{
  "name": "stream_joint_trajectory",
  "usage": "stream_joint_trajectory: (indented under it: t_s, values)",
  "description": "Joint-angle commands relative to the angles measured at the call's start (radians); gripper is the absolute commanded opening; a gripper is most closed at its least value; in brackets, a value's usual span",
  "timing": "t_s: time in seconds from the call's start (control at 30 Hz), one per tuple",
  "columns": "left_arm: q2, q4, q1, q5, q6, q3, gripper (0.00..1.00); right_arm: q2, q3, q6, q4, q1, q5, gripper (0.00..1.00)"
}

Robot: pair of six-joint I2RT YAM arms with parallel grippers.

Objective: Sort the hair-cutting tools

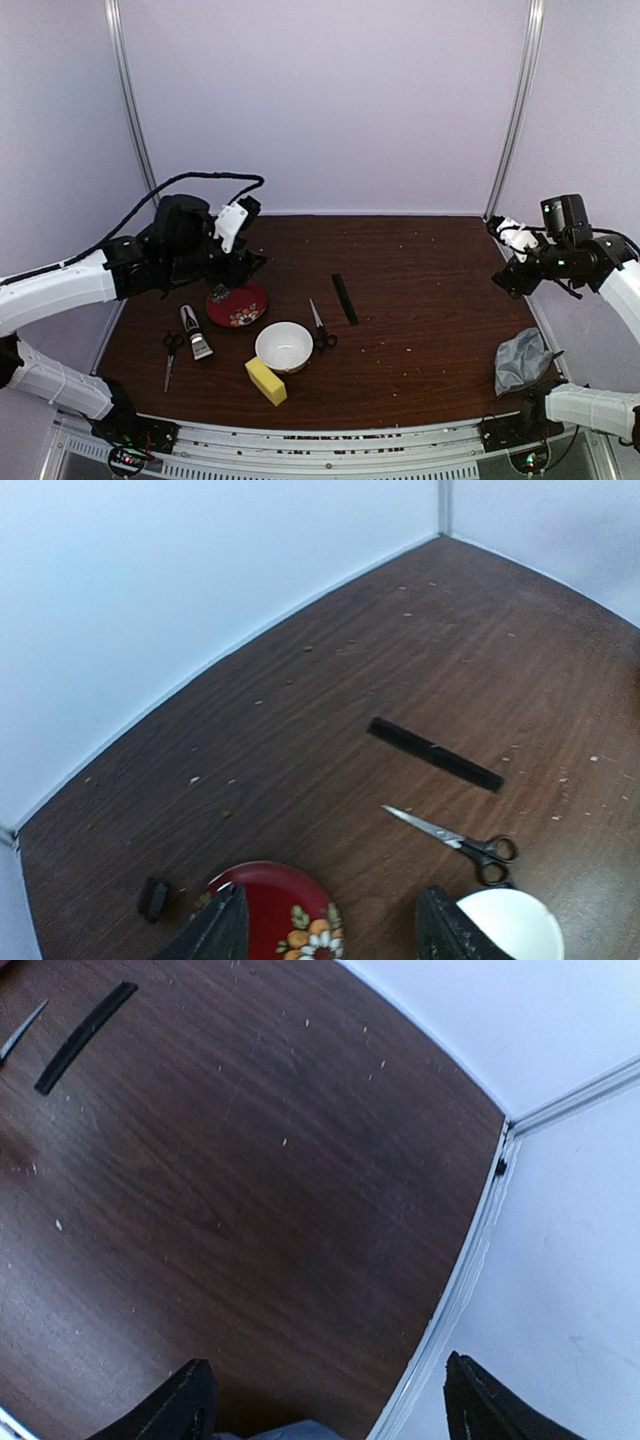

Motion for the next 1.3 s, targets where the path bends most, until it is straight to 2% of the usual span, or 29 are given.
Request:
stream_joint_trajectory:
  t_s: [0.0,0.13,0.27,0.4,0.6,0.77,0.87,0.93,1.07,1.2,1.27]
  values:
    - [0.123,-0.040,-0.177,-0.037,-0.001,0.125,0.58,-0.091,-0.080,-0.189,-0.244,-0.031,0.085,0.77]
    - [0.267,-0.076,-0.310,-0.048,0.005,0.246,0.57,-0.154,-0.177,-0.297,-0.345,-0.050,0.163,0.73]
    - [0.397,-0.106,-0.375,-0.044,0.015,0.352,0.56,-0.200,-0.204,-0.363,-0.443,-0.059,0.214,0.72]
    - [0.477,-0.112,-0.384,-0.022,0.027,0.408,0.55,-0.197,-0.210,-0.392,-0.454,-0.062,0.225,0.71]
    - [0.520,-0.143,-0.384,-0.038,0.069,0.451,0.55,-0.102,-0.219,-0.435,-0.443,-0.061,0.207,0.67]
    - [0.532,-0.147,-0.384,-0.075,0.094,0.451,0.56,-0.036,-0.243,-0.476,-0.357,-0.061,0.200,0.66]
    - [0.540,-0.146,-0.384,-0.090,0.098,0.450,0.56,0.021,-0.260,-0.521,-0.319,-0.062,0.183,0.62]
    - [0.545,-0.146,-0.384,-0.099,0.098,0.449,0.56,0.056,-0.269,-0.552,-0.307,-0.061,0.159,0.53]
    - [0.549,-0.144,-0.383,-0.118,0.096,0.433,0.56,0.121,-0.240,-0.570,-0.292,-0.060,0.052,0.29]
    - [0.547,-0.135,-0.384,-0.150,0.089,0.408,0.55,0.205,-0.183,-0.490,-0.246,-0.027,-0.057,0.01]
    - [0.544,-0.135,-0.384,-0.169,0.083,0.401,0.54,0.244,-0.153,-0.435,-0.214,0.006,-0.088,0.00]
